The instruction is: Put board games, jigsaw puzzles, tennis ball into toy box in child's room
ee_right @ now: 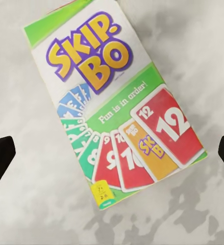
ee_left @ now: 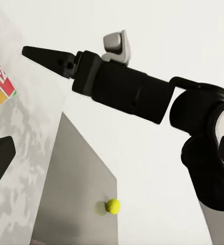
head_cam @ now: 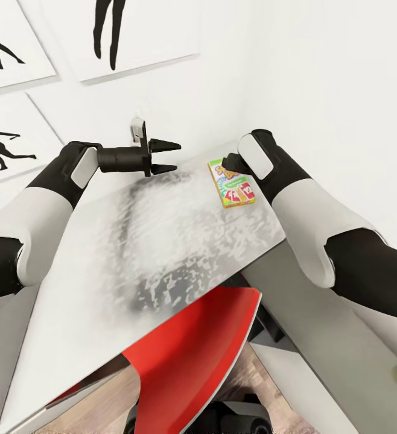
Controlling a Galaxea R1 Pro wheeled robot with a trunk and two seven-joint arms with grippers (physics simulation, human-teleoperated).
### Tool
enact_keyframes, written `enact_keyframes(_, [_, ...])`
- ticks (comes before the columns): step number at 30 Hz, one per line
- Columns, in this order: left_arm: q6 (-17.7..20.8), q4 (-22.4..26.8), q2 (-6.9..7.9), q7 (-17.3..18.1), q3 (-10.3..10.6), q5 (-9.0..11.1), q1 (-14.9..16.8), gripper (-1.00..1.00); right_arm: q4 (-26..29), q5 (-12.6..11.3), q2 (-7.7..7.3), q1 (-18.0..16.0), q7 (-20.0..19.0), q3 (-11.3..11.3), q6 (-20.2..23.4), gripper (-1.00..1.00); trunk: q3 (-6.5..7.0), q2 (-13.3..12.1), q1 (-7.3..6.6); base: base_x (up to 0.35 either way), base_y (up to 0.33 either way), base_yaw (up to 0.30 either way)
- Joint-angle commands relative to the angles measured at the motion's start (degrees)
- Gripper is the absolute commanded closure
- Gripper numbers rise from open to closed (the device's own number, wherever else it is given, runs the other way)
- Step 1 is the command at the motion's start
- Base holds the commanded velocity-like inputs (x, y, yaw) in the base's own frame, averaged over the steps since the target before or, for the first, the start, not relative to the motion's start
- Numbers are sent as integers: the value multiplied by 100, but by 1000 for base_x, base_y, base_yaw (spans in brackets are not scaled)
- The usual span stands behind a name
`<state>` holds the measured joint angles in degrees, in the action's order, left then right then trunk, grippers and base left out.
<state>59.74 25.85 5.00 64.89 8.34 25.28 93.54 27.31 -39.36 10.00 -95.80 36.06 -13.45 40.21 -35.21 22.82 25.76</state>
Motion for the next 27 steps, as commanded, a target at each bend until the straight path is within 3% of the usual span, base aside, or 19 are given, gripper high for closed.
enact_keyframes(1, [26,-2,7,24,28,13,6,-100,2,-46,0,-24,49,-20,11,-100,-18,10,3,0,0,0])
enact_keyframes(16, [26,-1,-3,24,28,12,6,-100,-81,-54,0,-543,53,0,25,-100,-160,10,3,0,0,0])
enact_keyframes(27, [26,-2,-5,24,28,4,6,-100,-203,-51,0,-587,50,-36,-14,-100,-264,10,3,0,0,0])
